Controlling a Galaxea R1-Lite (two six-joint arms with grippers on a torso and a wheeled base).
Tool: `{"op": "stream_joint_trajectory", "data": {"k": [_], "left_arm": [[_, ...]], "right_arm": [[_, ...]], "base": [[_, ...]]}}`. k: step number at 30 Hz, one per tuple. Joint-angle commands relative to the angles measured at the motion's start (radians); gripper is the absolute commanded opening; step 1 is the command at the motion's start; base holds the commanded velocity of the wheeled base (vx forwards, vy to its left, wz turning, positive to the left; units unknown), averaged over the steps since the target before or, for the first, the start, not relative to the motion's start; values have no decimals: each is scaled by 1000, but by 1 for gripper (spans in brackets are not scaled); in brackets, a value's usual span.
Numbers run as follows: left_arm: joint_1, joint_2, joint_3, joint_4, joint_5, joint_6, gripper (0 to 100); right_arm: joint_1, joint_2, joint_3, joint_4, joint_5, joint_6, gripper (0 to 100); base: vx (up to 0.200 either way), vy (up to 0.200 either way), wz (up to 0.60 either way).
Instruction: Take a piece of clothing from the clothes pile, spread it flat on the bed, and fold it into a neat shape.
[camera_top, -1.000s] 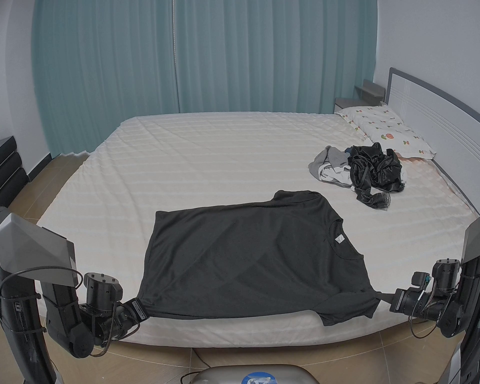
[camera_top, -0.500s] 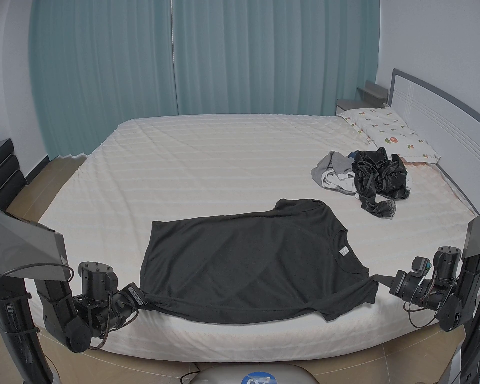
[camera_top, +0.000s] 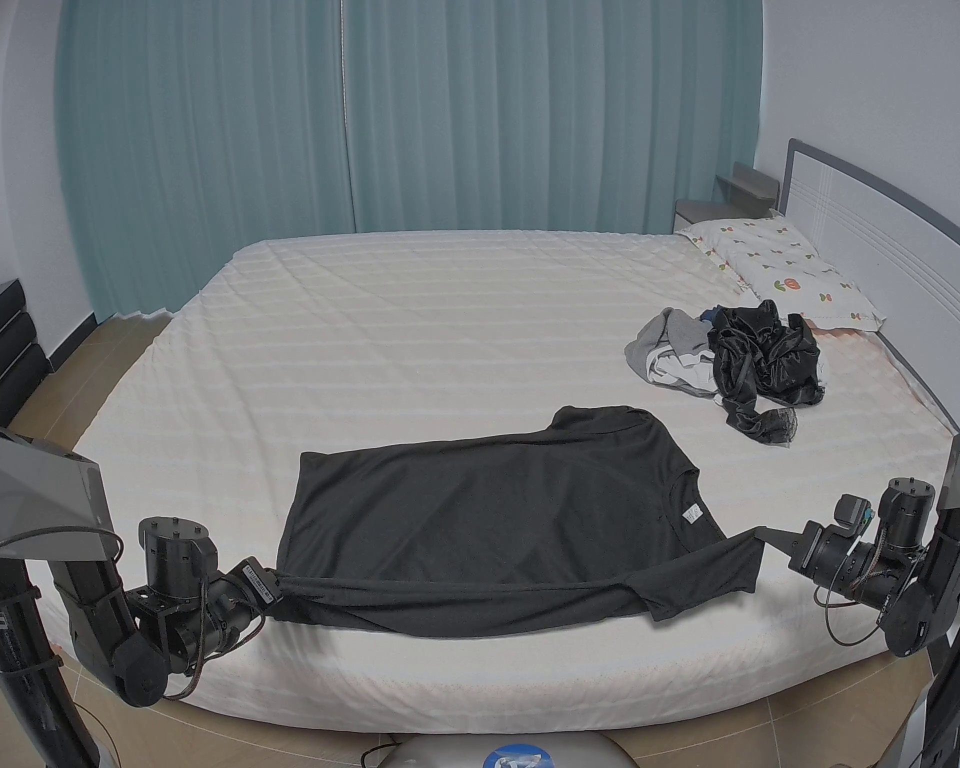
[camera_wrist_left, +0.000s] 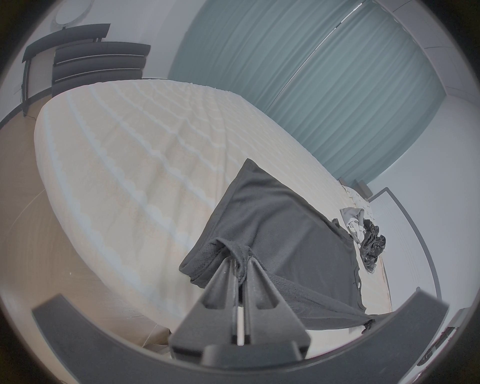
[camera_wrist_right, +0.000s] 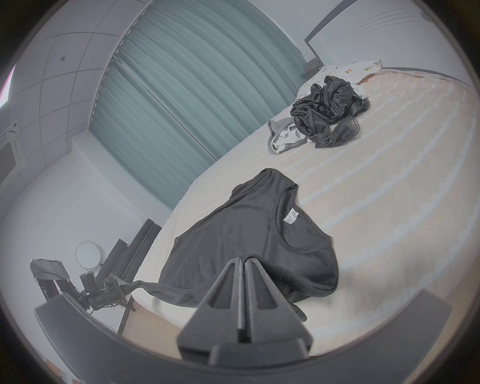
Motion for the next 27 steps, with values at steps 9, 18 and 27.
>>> {"op": "stream_joint_trajectory", "data": {"k": [9,18,27], "left_arm": [[-3,-50,54,-2,0,-35,0],[-14,-87,83,1,3,-26,0],[-15,-102,121,9,-1,18,0]], "right_arm": [[-7,-29,49,-12,4,5,0],[-10,-30,72,-12,6,5,0],[-15,-66,104,-12,18,8,0]], "base": [[156,0,0],[89,0,0],[0,0,0]]}}
